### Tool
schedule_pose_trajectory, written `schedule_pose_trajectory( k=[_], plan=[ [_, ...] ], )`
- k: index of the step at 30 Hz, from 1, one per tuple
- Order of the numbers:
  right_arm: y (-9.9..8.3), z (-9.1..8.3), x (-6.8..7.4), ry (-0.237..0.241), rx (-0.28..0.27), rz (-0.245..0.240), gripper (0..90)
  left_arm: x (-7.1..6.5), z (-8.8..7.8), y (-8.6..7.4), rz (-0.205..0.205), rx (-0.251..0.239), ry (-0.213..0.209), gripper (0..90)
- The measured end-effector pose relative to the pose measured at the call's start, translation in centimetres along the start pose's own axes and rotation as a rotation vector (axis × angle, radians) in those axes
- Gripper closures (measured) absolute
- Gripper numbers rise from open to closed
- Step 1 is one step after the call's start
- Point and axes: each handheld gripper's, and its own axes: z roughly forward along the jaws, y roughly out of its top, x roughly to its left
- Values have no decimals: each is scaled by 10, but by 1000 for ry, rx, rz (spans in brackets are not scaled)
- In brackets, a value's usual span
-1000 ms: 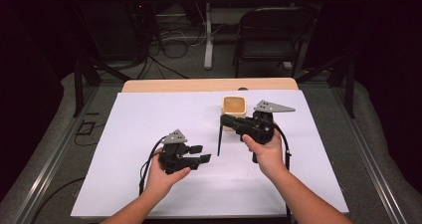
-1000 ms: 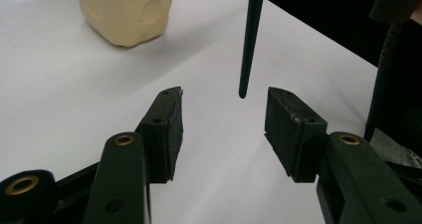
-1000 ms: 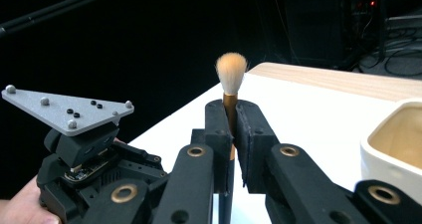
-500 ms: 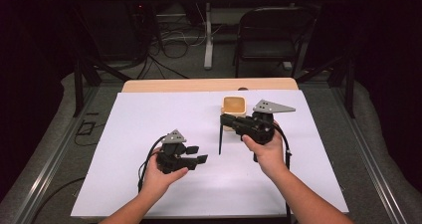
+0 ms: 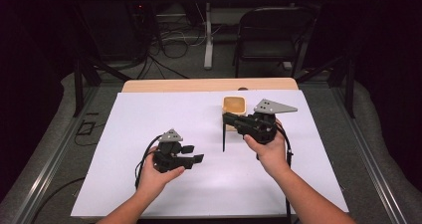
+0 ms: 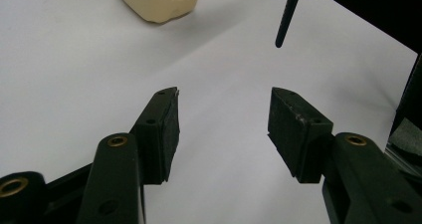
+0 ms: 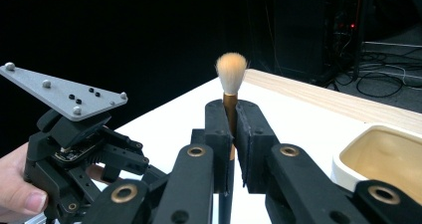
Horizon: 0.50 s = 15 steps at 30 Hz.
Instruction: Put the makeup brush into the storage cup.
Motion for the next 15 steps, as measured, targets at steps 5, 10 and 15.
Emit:
schedule_pose_trajectory(
  k=[5,10,15],
  plan=[
    [1,-2,-1,-12,1,-12,845,2,-2,-2,27,4,22,471],
    [2,-4,-3,-22,-5,-15,845,3,-3,-3,30,11,27,478],
    [5,-6,-5,-33,-7,-30,845,3,-6,-3,37,5,49,463]
  ],
)
